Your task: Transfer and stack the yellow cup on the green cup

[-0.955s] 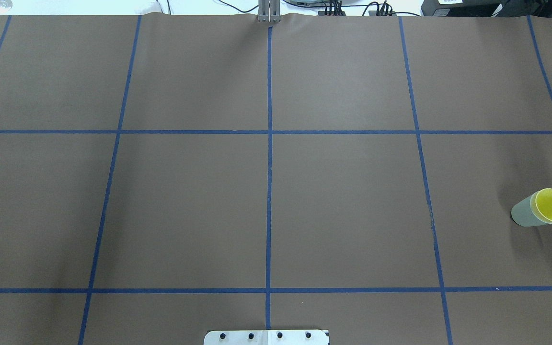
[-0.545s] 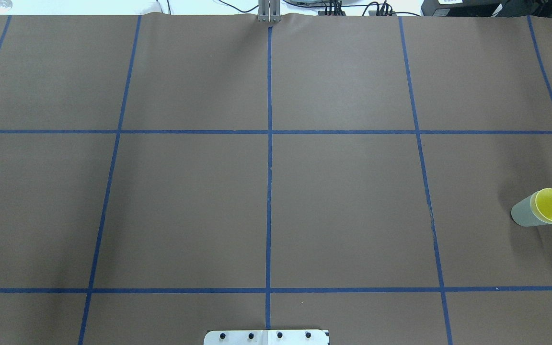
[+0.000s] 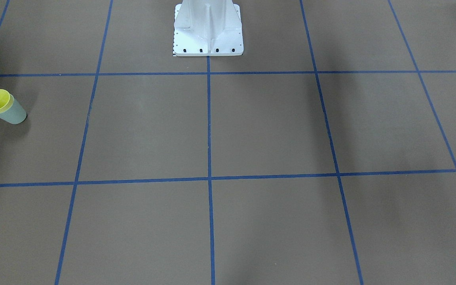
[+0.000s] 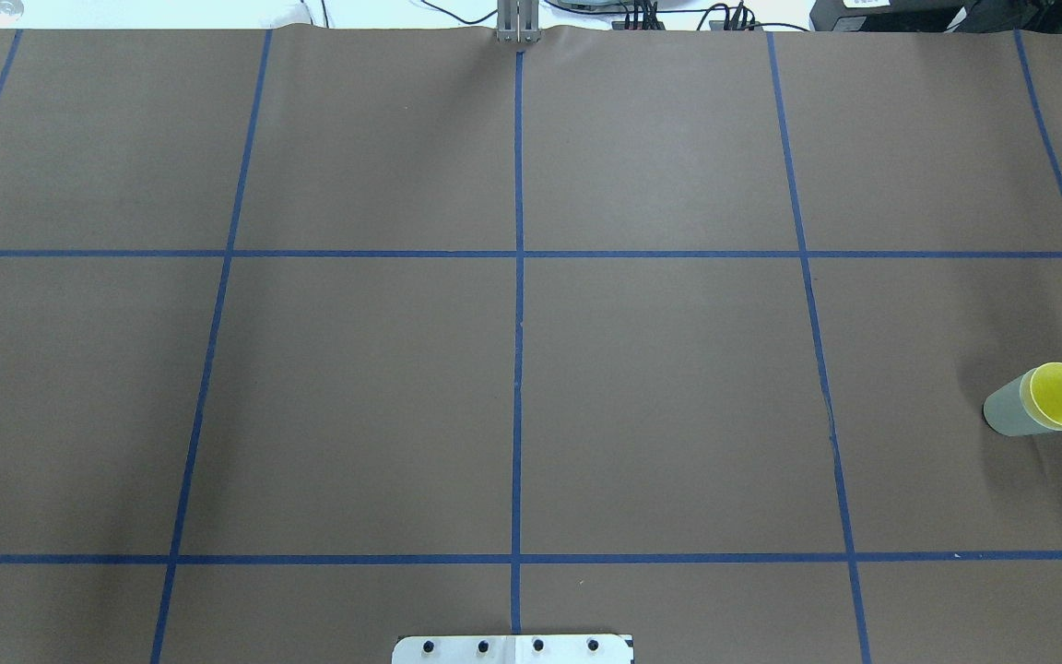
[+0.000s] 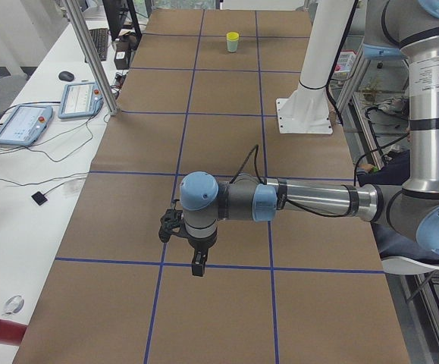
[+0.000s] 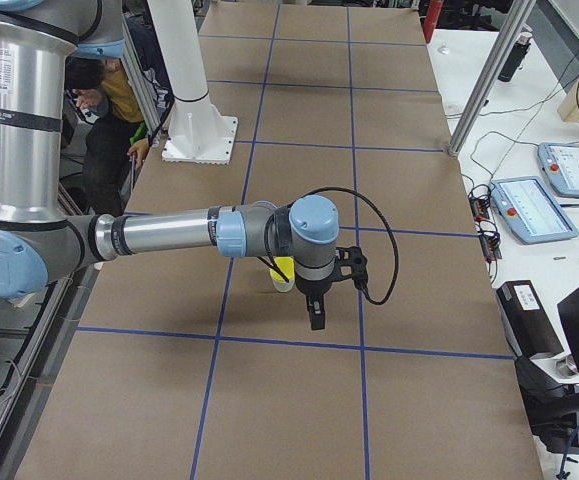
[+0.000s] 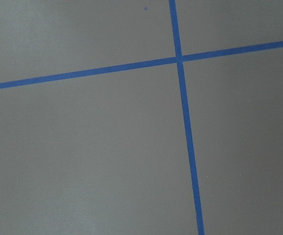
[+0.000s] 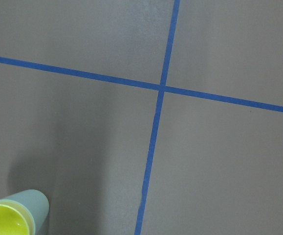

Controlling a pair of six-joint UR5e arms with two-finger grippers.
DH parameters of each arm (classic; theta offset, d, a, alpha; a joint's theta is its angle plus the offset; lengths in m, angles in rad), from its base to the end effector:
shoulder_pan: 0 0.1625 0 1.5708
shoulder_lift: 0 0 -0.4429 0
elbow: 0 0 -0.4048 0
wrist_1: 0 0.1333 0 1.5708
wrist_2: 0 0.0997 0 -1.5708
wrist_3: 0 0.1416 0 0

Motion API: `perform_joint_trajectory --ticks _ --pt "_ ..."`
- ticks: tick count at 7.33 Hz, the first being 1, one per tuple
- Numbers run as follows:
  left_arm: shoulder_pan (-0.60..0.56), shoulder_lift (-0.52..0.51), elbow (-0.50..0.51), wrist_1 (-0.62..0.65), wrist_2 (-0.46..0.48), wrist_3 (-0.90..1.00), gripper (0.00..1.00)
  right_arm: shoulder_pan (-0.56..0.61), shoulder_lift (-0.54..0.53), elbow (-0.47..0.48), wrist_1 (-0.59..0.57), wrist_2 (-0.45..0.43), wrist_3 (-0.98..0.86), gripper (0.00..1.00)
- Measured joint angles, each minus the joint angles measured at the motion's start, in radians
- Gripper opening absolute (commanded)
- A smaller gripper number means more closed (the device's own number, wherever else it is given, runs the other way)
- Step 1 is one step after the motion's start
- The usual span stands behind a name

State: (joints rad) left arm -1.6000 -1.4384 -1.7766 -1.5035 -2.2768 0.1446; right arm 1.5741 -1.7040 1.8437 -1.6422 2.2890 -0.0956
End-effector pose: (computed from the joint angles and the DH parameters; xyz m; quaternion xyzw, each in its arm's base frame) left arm -0.0544 -0.4442 0.6790 0.0329 0.3442 0.0552 0.9367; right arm 0.0416 -0.4486 0.6447 0.0493 -0.3492 -0.0552 0.9341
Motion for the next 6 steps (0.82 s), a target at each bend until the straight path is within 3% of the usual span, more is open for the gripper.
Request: perform_joint_trajectory --ticks 6 --pt "-0.001 0.001 0.005 0.000 0.001 0.002 1.00 0.060 -0.031 0.005 0.001 -0.003 -0.005 1.00"
